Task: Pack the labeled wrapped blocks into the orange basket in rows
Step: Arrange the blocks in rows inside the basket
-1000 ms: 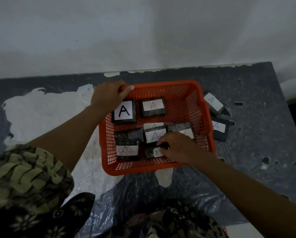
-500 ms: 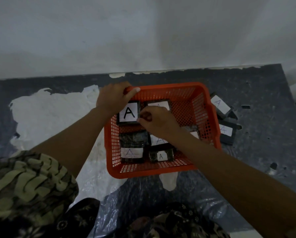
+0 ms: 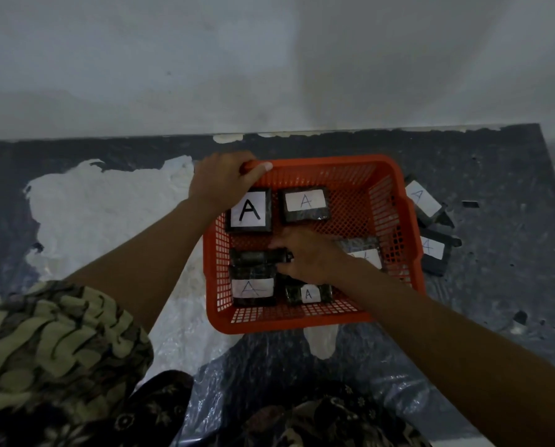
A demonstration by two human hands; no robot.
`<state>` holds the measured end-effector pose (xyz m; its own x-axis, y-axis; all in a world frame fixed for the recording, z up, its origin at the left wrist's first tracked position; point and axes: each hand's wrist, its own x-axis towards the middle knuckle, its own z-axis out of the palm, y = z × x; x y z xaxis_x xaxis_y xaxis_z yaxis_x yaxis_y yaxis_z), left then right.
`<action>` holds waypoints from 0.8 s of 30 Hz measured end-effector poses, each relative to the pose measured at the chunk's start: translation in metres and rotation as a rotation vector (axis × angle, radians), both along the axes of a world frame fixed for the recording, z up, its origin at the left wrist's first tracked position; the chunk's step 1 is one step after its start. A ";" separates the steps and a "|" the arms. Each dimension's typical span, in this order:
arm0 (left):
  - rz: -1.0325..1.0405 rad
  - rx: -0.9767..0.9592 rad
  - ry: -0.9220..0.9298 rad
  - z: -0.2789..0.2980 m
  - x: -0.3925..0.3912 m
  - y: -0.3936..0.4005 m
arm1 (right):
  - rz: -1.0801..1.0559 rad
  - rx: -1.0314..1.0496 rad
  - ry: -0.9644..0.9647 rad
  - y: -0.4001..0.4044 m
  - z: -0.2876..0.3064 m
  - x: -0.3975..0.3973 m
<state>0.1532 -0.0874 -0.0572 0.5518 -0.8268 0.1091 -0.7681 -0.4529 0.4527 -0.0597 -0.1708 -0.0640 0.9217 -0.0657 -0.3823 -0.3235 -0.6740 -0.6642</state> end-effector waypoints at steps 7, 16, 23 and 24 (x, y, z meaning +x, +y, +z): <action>0.008 -0.004 -0.008 -0.004 -0.001 0.000 | -0.040 -0.236 -0.470 0.006 0.010 -0.002; 0.018 -0.015 -0.008 -0.001 -0.001 0.000 | 0.015 -0.161 -0.401 -0.001 0.000 -0.019; 0.021 0.001 0.004 -0.004 -0.001 0.000 | -0.163 -0.057 -0.243 0.013 -0.003 -0.012; 0.022 0.003 0.004 -0.004 -0.001 0.000 | -0.169 -0.074 -0.247 0.015 -0.006 -0.012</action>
